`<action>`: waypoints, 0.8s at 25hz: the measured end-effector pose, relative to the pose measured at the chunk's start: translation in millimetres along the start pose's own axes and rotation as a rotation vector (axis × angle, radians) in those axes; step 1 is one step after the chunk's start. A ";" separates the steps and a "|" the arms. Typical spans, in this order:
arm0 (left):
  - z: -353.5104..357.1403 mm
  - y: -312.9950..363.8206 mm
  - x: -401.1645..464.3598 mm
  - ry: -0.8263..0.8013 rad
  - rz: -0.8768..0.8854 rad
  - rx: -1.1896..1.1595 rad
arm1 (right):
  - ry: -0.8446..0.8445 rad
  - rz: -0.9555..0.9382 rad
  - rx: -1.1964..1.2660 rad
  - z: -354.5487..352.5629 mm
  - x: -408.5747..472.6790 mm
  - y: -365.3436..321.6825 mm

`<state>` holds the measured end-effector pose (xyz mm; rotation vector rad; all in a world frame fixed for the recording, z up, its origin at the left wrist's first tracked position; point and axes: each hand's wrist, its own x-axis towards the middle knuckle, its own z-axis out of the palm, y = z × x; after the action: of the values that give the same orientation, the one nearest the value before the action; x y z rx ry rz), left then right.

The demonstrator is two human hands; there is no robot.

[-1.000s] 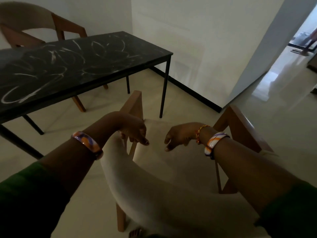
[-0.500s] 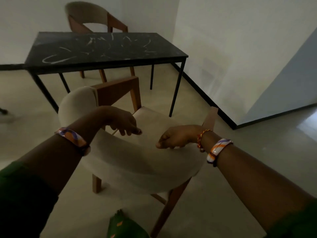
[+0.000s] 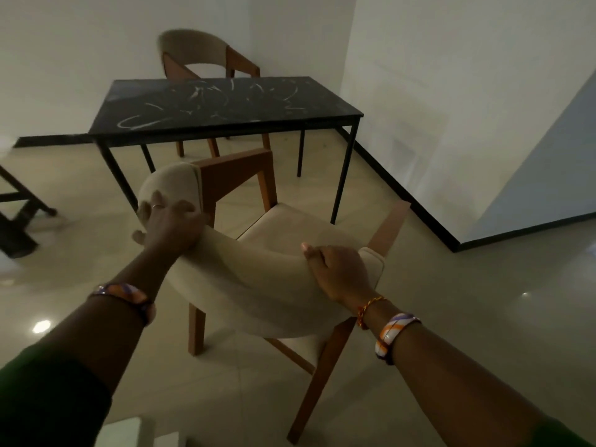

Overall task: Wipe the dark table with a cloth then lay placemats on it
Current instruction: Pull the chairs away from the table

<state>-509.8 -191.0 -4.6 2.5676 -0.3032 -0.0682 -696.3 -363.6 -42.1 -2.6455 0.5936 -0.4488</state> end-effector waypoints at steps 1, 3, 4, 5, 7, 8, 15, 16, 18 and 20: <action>4.2 -0.2 -4.6 0.059 -0.078 -0.197 | 0.064 -0.013 0.025 2.7 0.3 -0.4; 12.4 2.9 -10.6 0.136 -0.250 -0.466 | 0.192 -0.011 0.061 9.9 0.0 -1.4; 15.1 4.7 -11.4 0.145 -0.320 -0.558 | 0.256 0.005 0.091 16.3 -1.1 1.8; 16.3 4.6 -10.2 0.135 -0.372 -0.642 | 0.321 0.024 0.121 20.4 -3.8 1.7; 15.9 3.3 -6.8 0.095 -0.451 -0.771 | 0.444 0.113 0.204 26.9 -9.3 -1.6; 15.4 1.8 -5.3 0.081 -0.484 -0.807 | 0.487 0.194 0.231 31.8 -11.1 -2.1; 16.0 4.9 -1.6 0.093 -0.514 -0.817 | 0.674 1.194 1.083 36.1 7.1 7.8; 16.2 5.4 -1.4 0.096 -0.508 -0.806 | 0.655 1.198 1.104 38.3 9.0 12.5; 15.1 5.0 -2.5 0.088 -0.509 -0.804 | 0.666 1.190 1.062 42.9 10.6 18.4; 13.6 6.7 -5.9 0.079 -0.494 -0.821 | 0.689 1.183 1.059 44.0 14.5 22.6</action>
<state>-518.4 -202.3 -12.7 1.7628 0.3389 -0.2205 -674.5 -375.9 -87.2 -0.8448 1.4303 -0.9026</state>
